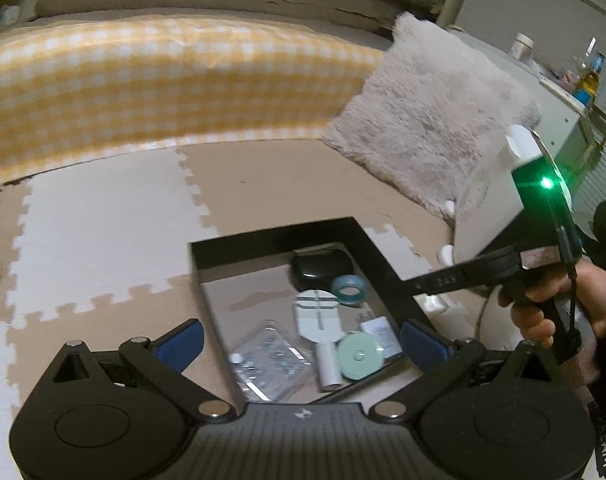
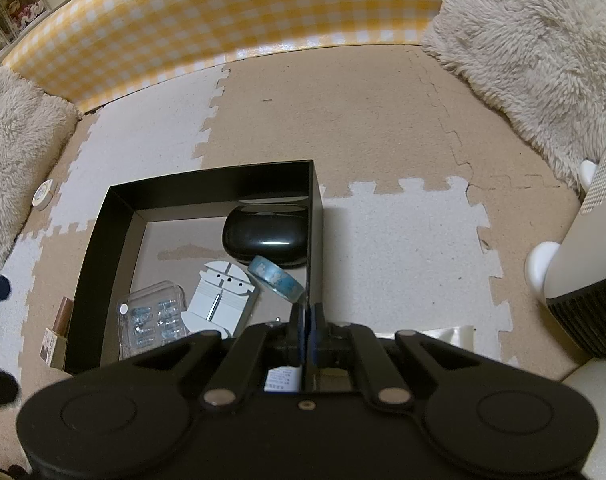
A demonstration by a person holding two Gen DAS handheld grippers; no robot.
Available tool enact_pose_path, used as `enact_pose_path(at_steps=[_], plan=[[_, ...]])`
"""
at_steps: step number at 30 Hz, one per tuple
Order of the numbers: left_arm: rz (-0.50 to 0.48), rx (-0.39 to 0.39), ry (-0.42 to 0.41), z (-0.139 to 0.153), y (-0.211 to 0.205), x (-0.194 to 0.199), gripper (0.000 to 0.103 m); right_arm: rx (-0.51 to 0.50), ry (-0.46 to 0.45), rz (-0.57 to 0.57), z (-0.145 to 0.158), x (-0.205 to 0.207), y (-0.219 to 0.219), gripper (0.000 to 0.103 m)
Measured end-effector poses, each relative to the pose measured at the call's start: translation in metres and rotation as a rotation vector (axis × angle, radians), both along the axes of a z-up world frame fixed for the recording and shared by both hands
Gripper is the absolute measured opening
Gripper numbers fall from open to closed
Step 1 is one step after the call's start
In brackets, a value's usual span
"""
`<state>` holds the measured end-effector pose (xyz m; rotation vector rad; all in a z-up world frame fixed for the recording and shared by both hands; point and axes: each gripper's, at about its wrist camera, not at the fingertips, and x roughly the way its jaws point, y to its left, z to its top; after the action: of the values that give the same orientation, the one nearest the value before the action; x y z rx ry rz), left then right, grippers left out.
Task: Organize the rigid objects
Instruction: 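Move the left gripper to the brown nail-polish bottle and grasp it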
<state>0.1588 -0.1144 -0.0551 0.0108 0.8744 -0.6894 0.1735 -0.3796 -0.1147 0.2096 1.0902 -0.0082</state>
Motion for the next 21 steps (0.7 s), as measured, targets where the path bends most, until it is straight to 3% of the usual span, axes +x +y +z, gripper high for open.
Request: enact_pose_path(at_steps=[6,11,15,21], plan=[[0.066,0.042,-0.026,0.005,0.040,0.010,0.103,-0.004,-0.001,0.003,0.000,0.000,0.000,0.004],[0.133,0.101,0.002,-0.005,0.073,0.020,0.103,-0.006,0.000,0.004,0.000,0.000,0.000,0.004],[0.187,0.177,0.038,-0.025,0.087,0.028,0.103,-0.006,0.000,0.004,0.000,0.000,0.000,0.004],[0.235,0.291,0.163,-0.068,0.093,0.035,0.101,-0.009,0.000,0.006,0.000,0.000,-0.001,0.004]])
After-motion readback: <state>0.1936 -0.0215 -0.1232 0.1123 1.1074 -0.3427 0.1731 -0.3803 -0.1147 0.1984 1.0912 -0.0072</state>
